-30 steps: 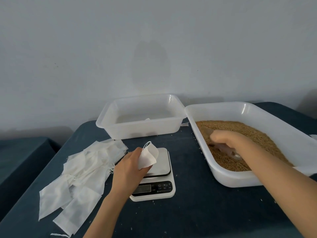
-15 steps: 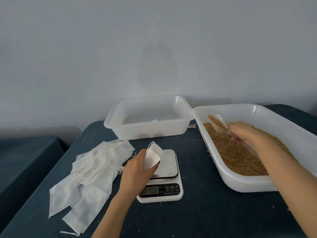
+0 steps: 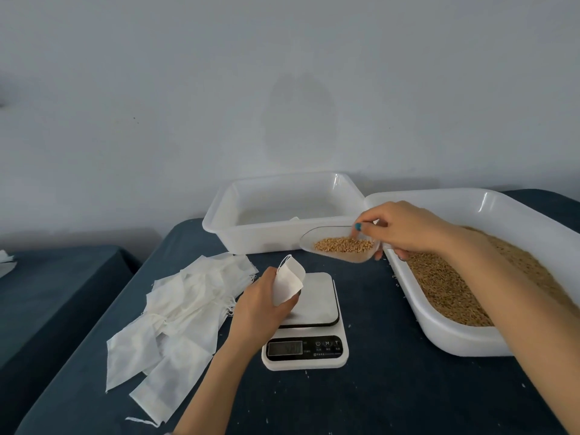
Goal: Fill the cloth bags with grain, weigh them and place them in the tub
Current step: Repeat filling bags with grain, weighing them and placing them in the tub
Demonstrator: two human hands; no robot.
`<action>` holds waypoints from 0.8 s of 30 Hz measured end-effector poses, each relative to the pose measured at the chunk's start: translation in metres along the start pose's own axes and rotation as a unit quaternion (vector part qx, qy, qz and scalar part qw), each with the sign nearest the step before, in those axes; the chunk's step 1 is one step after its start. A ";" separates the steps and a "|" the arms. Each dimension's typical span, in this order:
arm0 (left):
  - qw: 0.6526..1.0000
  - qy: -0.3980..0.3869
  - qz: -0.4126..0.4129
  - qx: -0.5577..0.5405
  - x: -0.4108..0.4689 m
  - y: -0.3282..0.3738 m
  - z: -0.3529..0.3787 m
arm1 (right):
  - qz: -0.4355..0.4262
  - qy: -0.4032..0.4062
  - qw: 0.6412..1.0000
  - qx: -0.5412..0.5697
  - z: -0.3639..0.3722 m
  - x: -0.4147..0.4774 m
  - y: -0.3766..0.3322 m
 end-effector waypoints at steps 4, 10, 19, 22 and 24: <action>1.000 0.001 0.001 0.023 -0.004 -0.002 -0.002 | -0.017 0.016 0.996 -0.090 0.001 -0.005 -0.017; 0.998 -0.001 0.039 0.048 -0.004 0.008 -0.004 | -0.053 0.047 0.976 -0.207 -0.002 -0.012 -0.039; 0.996 -0.027 0.071 0.053 -0.001 0.026 0.005 | -0.110 0.076 0.943 -0.305 -0.009 -0.017 -0.073; 0.996 -0.039 0.071 0.038 -0.001 0.029 0.007 | -0.111 0.071 0.934 -0.332 -0.013 -0.019 -0.081; 0.996 -0.039 0.071 0.026 -0.002 0.031 0.009 | -0.108 0.069 0.928 -0.350 -0.017 -0.021 -0.086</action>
Point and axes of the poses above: each hand's wrist, its own x-axis towards the middle knuckle, its own z-axis out of the palm, y = z × x, the point moved 6 cm from there along x, towards the middle knuckle, and after that the axes turned 14 degrees about z, right-handed, at the moved point
